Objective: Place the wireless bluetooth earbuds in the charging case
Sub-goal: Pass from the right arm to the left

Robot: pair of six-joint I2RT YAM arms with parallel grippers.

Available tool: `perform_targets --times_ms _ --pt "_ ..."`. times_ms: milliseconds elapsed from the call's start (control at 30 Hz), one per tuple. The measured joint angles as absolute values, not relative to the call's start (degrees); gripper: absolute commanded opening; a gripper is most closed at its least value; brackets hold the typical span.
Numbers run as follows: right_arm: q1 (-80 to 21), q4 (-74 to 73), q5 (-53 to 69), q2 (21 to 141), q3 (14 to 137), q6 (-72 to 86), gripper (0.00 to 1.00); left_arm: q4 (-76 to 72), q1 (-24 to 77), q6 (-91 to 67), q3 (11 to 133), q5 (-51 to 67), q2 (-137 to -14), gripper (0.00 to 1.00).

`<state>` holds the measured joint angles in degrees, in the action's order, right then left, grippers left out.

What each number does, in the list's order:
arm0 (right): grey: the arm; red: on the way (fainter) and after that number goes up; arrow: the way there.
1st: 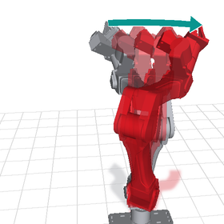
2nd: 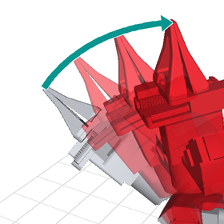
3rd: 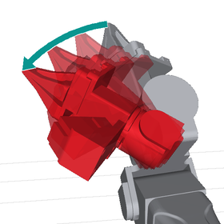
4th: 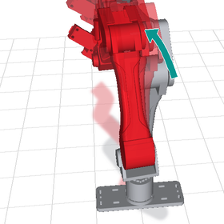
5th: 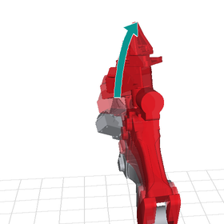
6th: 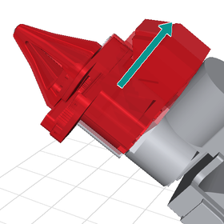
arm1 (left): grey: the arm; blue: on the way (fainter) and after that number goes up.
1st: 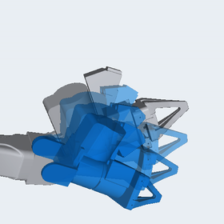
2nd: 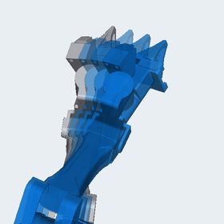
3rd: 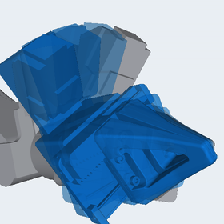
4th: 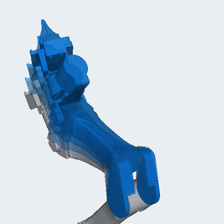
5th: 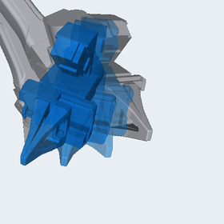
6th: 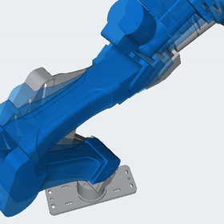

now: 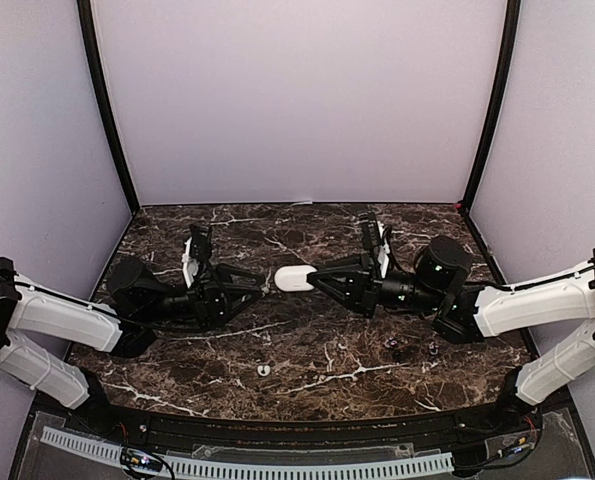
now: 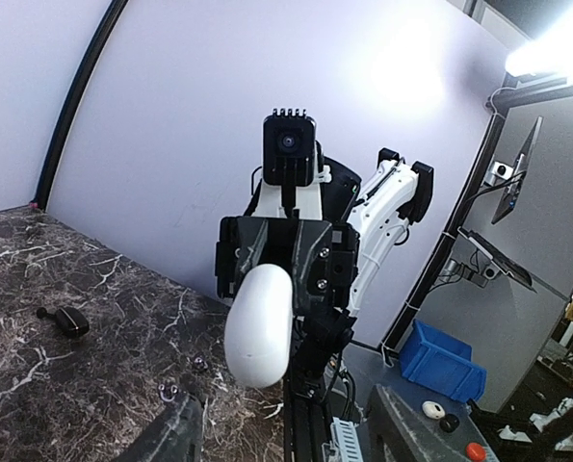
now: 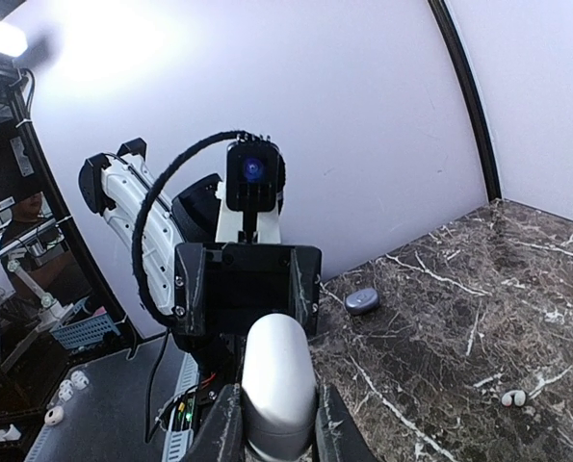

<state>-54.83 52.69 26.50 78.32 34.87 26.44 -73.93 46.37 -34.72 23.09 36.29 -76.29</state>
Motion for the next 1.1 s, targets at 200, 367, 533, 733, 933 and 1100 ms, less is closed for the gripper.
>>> perform_targets --times_ms 200,367,533,733,933,1100 --pt "-56.12 57.23 25.61 79.55 35.03 26.46 0.07 -76.95 47.2 -35.7 23.22 36.27 -79.11 0.59" --pt "-56.93 59.0 25.63 81.87 36.91 26.48 0.07 -79.15 47.55 -36.84 23.62 36.18 -81.3 0.49" --pt "-57.47 60.05 25.65 83.64 38.3 26.63 0.07 -79.35 47.75 -36.91 25.47 36.07 -81.73 0.48" --pt "-57.65 60.97 25.63 85.01 38.92 27.07 0.06 -79.94 47.9 -36.86 25.5 36.03 -81.76 0.44" --pt "-57.74 62.28 25.63 86.59 39.72 27.94 0.06 -80.2 47.9 -36.82 25.5 35.73 -81.73 0.66" --pt "-57.76 63.05 23.4 86.54 39.72 29.08 0.09 -82.28 47.9 -38.65 25.26 35.44 -81.73 0.74"
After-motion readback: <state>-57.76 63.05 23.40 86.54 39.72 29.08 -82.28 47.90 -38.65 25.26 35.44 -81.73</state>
